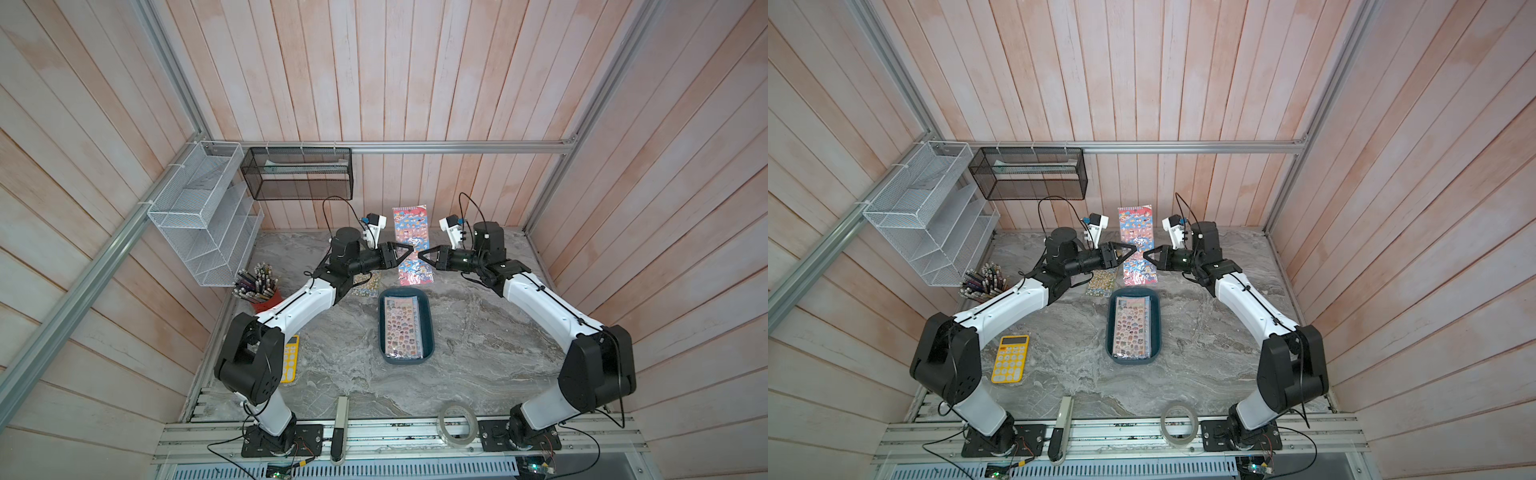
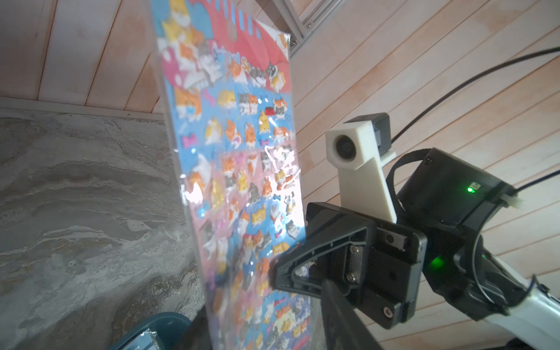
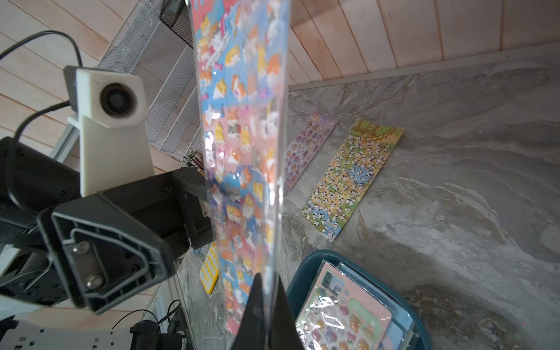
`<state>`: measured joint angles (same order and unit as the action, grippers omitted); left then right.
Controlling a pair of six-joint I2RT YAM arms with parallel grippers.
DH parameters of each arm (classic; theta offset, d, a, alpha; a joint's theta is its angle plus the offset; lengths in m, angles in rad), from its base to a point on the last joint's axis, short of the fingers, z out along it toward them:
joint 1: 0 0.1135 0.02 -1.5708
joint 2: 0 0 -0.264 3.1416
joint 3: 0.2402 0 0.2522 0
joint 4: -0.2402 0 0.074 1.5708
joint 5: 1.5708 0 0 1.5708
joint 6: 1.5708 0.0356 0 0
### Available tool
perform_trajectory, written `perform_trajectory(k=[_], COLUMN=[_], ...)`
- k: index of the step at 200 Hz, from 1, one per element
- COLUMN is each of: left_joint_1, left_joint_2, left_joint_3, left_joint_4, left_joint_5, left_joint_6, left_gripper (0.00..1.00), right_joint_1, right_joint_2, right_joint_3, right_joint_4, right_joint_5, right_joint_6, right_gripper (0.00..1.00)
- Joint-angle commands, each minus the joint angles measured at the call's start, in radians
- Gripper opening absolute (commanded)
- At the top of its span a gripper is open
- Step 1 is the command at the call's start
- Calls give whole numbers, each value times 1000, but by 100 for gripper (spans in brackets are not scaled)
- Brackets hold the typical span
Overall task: Take the stickers out of the storage box
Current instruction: Move the storage box to the center of the board.
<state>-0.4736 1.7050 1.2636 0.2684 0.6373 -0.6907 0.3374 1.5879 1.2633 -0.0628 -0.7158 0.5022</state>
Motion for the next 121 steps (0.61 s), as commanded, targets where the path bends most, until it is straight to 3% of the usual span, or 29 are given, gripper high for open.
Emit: perform_trajectory(k=[1,47,75,121], left_joint_1=[22,79,92,63], left_joint_2=[23,61,99,175], left_joint_3=[32,31,21,16], left_joint_4=[-41,-187,-215,-263], left_joint_5=[-83,-249,-255,-203], left_joint_6=[36,48,49,76], left_gripper=[55,56,50,52], right_joint_1=[-23,-27,-27,-18], right_joint_2=[63,205,308,426], right_joint_3=[51,150,218,249], right_joint_4=[-23,-69,-92,-92], right_joint_5=[36,116,157,185], right_joint_6=[0,-40,-55,-53], right_gripper=[0,0,0,0])
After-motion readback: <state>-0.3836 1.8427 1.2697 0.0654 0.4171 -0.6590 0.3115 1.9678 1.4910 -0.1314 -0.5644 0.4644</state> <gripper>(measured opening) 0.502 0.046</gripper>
